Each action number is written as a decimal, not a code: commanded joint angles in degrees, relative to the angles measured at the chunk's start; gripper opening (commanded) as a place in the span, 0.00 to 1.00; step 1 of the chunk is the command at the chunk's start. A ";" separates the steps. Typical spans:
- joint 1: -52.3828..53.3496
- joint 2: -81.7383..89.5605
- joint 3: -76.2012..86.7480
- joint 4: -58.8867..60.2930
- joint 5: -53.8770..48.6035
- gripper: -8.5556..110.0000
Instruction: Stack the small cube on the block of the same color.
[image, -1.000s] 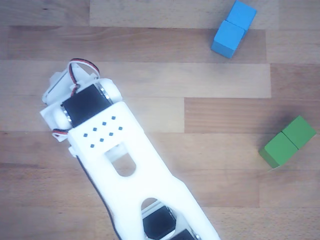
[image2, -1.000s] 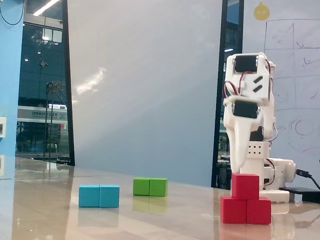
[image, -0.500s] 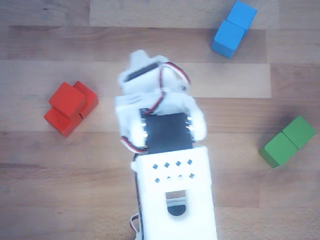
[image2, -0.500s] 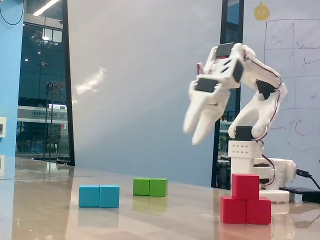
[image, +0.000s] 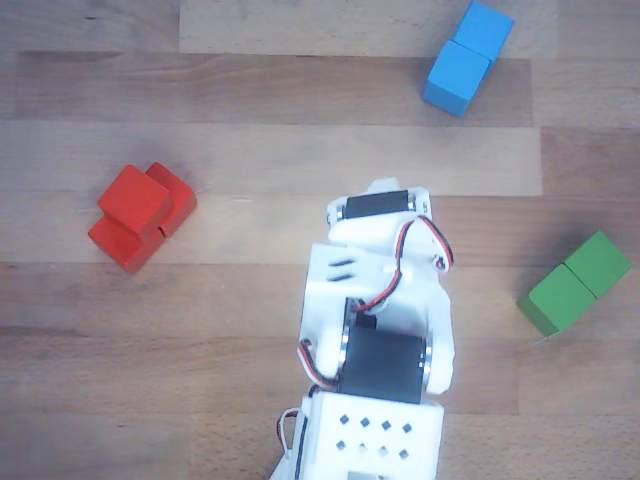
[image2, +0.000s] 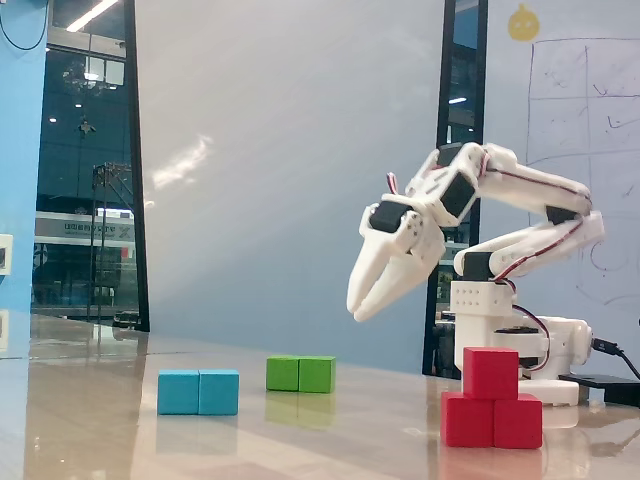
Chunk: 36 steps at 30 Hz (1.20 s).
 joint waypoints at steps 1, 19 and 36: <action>0.53 10.11 3.78 -1.23 2.99 0.07; 0.53 30.50 20.04 1.85 6.33 0.07; 0.18 31.64 17.49 13.71 13.97 0.07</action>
